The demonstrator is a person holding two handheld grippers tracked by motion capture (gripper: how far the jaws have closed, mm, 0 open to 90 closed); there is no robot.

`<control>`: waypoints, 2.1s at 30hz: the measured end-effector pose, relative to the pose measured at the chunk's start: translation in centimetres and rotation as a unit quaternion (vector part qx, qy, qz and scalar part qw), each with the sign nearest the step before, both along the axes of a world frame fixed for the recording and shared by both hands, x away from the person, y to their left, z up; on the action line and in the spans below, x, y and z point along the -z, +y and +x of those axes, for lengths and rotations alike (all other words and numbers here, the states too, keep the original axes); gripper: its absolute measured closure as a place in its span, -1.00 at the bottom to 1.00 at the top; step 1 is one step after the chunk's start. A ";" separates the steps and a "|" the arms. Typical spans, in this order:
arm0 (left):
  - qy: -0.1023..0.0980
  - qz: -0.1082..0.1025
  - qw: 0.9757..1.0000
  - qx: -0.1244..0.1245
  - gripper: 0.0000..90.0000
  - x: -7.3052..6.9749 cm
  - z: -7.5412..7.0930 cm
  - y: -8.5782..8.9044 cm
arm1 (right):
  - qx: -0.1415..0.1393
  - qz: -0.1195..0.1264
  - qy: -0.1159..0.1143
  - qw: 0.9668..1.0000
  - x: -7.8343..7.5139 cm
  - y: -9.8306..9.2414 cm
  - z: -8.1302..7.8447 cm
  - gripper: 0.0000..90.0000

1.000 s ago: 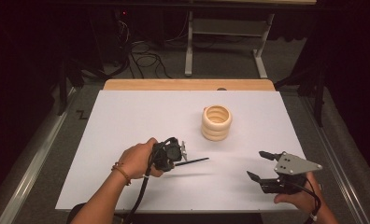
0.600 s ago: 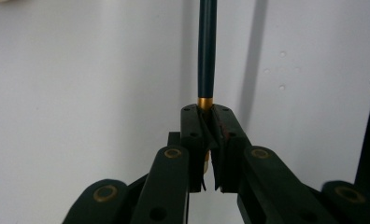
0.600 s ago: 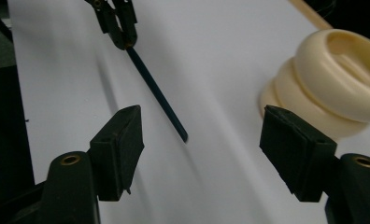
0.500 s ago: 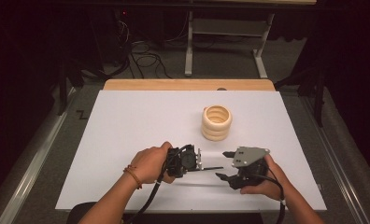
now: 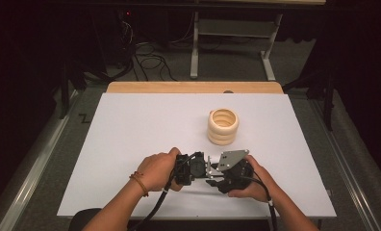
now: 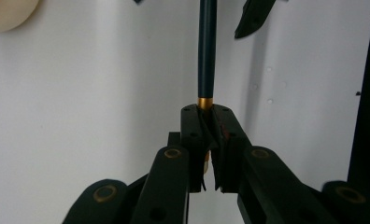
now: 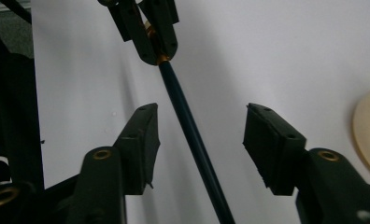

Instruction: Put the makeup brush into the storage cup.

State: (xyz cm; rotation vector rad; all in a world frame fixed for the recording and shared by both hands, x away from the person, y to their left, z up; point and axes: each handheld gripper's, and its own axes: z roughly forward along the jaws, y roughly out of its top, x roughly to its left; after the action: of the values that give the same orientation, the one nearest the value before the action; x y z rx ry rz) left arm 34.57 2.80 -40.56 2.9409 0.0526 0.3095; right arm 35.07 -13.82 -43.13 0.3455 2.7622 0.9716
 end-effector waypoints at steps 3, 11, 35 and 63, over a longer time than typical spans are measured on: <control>-0.003 -0.006 1.000 0.003 0.87 -0.1 -0.1 -0.2 | 0.002 0.003 0.016 1.000 0.4 0.4 0.1 0.17; -0.005 -0.012 1.000 0.004 0.87 -0.2 -0.3 -0.4 | -0.003 0.008 0.041 0.999 1.1 0.4 0.6 0.50; -0.034 -0.067 0.997 -0.018 0.65 0.1 0.0 1.0 | -0.041 0.053 0.043 0.997 1.5 -0.5 0.4 0.88; -0.060 -0.360 0.917 -0.163 0.86 2.5 0.1 7.2 | 0.010 0.130 -0.001 0.991 -0.1 -1.8 0.8 0.87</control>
State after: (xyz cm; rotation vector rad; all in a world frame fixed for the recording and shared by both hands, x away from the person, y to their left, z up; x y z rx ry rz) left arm 34.68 10.04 -43.07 2.1645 0.5255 0.4083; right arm 35.88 -15.63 -43.08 0.4096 2.6262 1.3282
